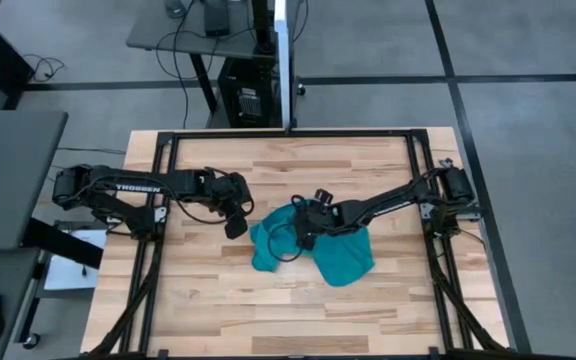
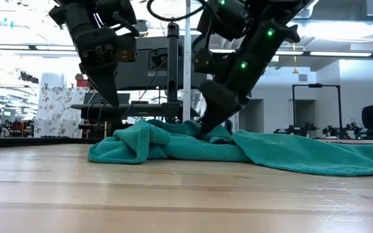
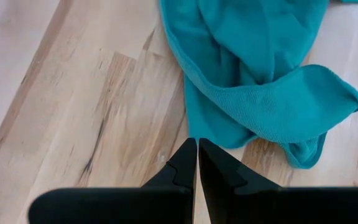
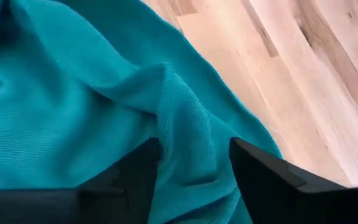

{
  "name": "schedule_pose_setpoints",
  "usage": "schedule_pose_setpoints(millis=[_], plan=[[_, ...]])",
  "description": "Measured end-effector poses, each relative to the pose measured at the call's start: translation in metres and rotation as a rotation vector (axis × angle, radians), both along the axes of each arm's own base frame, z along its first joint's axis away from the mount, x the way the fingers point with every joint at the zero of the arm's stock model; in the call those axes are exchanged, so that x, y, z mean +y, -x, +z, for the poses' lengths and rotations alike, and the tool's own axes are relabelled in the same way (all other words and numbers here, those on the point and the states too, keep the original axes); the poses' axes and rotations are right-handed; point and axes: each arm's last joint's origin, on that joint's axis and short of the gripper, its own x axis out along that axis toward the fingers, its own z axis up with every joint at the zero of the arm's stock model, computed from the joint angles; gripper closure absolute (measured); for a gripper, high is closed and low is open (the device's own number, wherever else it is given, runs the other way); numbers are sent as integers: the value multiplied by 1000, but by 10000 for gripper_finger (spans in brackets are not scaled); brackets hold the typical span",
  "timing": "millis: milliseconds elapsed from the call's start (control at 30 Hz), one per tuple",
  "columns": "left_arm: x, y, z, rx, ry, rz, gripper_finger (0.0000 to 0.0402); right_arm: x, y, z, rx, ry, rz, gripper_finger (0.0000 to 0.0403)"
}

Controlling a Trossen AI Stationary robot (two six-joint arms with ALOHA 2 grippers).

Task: Roll towel
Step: Fold the blue towel

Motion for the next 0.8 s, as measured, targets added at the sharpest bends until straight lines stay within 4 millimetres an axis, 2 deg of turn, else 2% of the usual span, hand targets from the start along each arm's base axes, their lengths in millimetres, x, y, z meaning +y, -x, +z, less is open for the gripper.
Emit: schedule_pose_setpoints(millis=[100, 267, 367, 567, 700, 800], plan=[[0, -1, 1, -10, -1, 0, 400, -4, -1, 0, -10, -6, -15, 286], [0, -1, 1, -13, -2, 0, 400, -10, -1, 1, -11, -49, -22, 389], [0, -1, 1, -17, -3, 0, 400, -13, -2, 15, -39, -65, -22, 395], [0, -3, 2, -41, -3, 4, 400, -11, 7, 79, -155, -121, 41, 401], [1, -8, 5, -102, 3, 11, 400, 4, 26, 115, -230, -132, 101, 402], [1, -15, 7, -168, 28, -7, 400, 19, 41, 128, -218, -140, 157, 402]])
